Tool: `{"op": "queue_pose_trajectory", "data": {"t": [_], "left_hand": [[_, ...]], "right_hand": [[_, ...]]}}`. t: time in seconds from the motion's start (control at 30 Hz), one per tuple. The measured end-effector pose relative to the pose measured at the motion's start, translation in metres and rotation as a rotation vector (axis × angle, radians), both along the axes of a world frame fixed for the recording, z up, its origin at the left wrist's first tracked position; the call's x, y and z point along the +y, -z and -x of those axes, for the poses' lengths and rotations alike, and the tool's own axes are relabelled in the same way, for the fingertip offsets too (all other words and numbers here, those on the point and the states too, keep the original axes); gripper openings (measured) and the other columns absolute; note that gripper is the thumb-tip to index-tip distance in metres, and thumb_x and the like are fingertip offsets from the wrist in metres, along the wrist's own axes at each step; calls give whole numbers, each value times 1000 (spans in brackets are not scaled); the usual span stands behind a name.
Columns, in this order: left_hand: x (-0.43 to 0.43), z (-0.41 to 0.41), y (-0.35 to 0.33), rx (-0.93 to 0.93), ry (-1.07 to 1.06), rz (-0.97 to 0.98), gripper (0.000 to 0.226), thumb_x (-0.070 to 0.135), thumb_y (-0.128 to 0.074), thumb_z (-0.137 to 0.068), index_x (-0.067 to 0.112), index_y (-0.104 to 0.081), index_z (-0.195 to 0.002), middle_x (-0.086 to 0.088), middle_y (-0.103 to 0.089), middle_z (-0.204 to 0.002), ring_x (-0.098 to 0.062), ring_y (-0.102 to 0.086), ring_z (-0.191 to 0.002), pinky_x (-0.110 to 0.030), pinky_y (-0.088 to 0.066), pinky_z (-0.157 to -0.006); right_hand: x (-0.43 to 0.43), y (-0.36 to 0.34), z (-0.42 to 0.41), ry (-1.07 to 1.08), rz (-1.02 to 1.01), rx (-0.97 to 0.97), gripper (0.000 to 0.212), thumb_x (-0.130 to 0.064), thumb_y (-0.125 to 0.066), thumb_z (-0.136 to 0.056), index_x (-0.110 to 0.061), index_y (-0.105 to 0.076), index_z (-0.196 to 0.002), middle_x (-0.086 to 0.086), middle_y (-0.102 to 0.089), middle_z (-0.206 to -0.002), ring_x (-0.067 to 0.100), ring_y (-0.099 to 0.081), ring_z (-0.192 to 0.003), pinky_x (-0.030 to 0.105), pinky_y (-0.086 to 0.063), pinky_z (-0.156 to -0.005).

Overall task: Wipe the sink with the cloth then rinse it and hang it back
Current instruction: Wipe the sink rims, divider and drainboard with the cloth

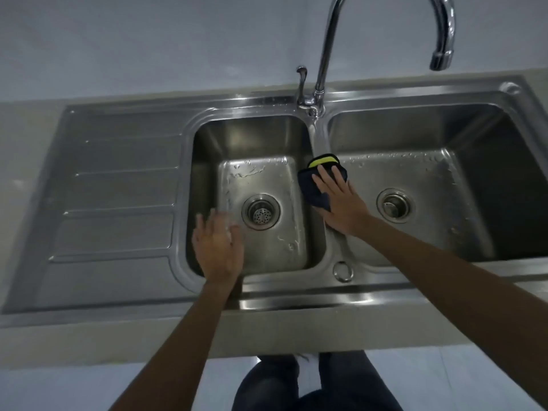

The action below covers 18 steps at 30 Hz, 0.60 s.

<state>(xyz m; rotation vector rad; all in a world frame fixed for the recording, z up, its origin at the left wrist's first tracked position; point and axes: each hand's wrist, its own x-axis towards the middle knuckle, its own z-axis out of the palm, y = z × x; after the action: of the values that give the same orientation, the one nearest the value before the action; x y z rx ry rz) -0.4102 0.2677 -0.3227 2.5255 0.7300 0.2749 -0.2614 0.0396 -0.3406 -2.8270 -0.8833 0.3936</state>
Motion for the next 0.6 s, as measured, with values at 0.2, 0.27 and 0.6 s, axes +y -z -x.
{"op": "queue_pose_trajectory", "data": {"t": [0.2,0.27,0.6], "left_hand": [[97,33,5,115,-73,-215,57,36,-32,-93,3,-38,-140,-21,-33,-150,-43,-21,-141,-49,-18,-115],[115,46,10,162,-114,-206,60,36,-36,-94,3,-30,-143,-21,-25,-153,-42,-17,-142,-51,-16,-116],[122,54,26,369,-149,-188,66,40,-28,-95,2,-18,-148,-23,-11,-156,-44,-8,-143,-57,-8,-115]], "right_hand": [[-20,-17,72,-89,119,-111,76,-57,-31,-77,-14,-46,-137,14,-40,-146,39,-44,-122,49,-42,-93],[-21,-15,74,-108,103,-191,70,-56,-37,-74,-14,-54,-127,16,-51,-132,36,-48,-104,45,-47,-83],[-33,-2,97,-202,-23,-11,65,-54,-25,-93,-18,-25,-147,6,-25,-155,30,-10,-143,55,-15,-113]]}}
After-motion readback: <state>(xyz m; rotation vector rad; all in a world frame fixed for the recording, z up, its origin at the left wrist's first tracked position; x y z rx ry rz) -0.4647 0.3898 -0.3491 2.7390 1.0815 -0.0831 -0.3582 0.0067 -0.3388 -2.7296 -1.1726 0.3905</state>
